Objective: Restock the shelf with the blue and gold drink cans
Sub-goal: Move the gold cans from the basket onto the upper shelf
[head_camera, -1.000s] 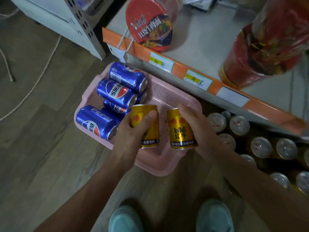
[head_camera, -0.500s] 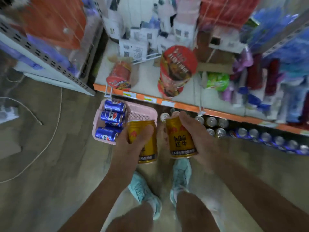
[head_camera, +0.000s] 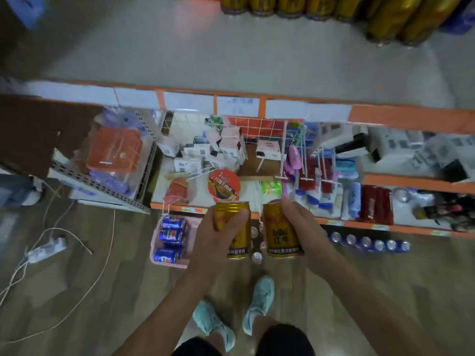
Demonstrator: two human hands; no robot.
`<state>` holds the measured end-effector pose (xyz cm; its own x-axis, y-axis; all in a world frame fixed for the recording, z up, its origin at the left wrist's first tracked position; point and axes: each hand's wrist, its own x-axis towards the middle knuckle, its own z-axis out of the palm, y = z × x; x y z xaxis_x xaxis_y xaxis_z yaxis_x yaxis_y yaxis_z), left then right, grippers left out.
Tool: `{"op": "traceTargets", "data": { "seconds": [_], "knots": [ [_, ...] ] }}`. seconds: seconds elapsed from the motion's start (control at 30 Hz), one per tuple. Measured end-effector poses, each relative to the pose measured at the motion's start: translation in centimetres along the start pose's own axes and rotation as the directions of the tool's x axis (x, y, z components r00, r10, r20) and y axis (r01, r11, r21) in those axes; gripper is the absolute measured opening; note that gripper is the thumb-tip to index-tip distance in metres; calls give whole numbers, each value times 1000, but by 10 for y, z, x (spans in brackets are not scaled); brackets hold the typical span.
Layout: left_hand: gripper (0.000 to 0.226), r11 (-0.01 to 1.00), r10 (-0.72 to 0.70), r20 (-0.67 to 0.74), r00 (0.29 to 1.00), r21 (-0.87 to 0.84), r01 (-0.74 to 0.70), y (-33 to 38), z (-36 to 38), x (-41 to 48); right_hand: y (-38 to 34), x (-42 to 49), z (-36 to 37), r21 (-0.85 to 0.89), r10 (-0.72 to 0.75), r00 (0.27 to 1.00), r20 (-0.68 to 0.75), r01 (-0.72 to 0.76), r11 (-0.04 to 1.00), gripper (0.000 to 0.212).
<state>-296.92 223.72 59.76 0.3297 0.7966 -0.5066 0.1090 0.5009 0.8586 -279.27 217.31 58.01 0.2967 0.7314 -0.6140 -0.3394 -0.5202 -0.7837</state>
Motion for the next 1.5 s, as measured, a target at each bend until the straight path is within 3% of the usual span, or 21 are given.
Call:
{"op": "traceTargets", "data": {
  "seconds": [0.2, 0.33, 0.43, 0.53, 0.67, 0.83, 1.0, 1.13, 1.37, 1.5],
  "knots": [
    [43, 990, 137, 45, 989, -31, -136, 66, 55, -29, -61, -36, -48, -24, -107, 994, -15, 106, 994, 86],
    [53, 983, 183, 35, 982, 11, -184, 90, 75, -36, -93, -51, -67, -59, -179, 984, -5, 179, 982, 70],
    [44, 972, 228, 49, 972, 46, -230, 109, 85, -31, -114, -54, -76, -112, -234, 972, -23, 230, 967, 77],
    [49, 954, 282, 77, 956, 81, -288, 131, 94, -24, -136, -53, -82, -121, -268, 963, -31, 263, 957, 82],
    [49, 935, 328, 111, 938, 104, -339, 156, 101, -10, -167, -50, -86, -115, -345, 937, -54, 337, 934, 55],
    [49, 910, 371, 168, 913, 130, -394, 183, 103, 16, -200, -35, -88, -236, -437, 891, -122, 402, 885, 62],
    [56, 885, 414, 204, 887, 138, -445, 208, 111, 59, -226, -18, -86, -238, -484, 859, -167, 441, 865, 48],
    [51, 877, 414, 236, 879, 158, -455, 211, 118, 92, -233, 2, -91, -246, -488, 851, -195, 439, 864, 55],
    [77, 876, 394, 305, 867, 161, -455, 208, 131, 137, -243, 37, -110, -258, -495, 852, -168, 447, 857, 55],
    [78, 845, 440, 262, 859, 201, -495, 209, 144, 159, -254, 58, -125, -281, -522, 845, -116, 476, 834, 54]
  ]
}}
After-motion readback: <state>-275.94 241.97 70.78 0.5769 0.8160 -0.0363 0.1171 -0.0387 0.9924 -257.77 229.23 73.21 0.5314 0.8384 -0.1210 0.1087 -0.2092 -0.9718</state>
